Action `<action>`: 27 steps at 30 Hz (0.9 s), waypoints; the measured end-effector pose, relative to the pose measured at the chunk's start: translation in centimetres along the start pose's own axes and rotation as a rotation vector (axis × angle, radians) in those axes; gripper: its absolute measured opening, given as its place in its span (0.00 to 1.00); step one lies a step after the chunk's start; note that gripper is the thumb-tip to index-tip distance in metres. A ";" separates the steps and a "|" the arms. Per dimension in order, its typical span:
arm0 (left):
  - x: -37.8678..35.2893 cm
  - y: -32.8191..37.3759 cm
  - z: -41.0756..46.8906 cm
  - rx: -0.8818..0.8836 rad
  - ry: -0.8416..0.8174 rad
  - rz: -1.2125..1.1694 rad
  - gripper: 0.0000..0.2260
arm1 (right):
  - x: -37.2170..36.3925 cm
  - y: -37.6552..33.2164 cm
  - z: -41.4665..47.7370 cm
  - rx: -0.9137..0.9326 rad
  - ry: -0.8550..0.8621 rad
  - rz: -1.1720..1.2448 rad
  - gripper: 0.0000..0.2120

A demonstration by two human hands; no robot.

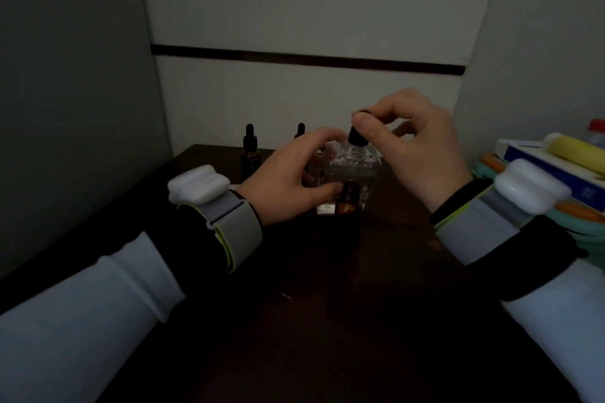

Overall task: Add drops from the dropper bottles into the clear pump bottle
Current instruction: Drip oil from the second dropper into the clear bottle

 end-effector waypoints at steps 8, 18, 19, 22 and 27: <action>-0.1 -0.1 0.0 0.001 -0.004 -0.007 0.25 | 0.1 0.2 0.0 -0.017 0.020 0.011 0.06; -0.1 -0.1 0.0 -0.007 0.002 -0.007 0.25 | 0.2 0.1 -0.1 0.007 0.024 0.003 0.07; -0.1 -0.1 0.0 -0.007 0.003 -0.004 0.25 | 0.2 0.1 0.0 0.008 0.029 0.001 0.06; -0.1 -0.2 0.0 -0.009 0.004 0.000 0.25 | 0.1 0.4 -0.1 -0.012 0.026 0.012 0.04; -0.2 -0.3 0.1 -0.007 0.005 0.005 0.25 | 0.6 0.2 0.1 0.007 0.077 0.015 0.07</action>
Point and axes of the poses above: each hand's wrist, its own z-axis towards the middle knuckle, its own x-axis out of the back of the hand, y = z × x, the point moved 8 cm from there along z, towards the middle knuckle, and after that the axes turned 6 degrees about y, right-handed, at the moved point
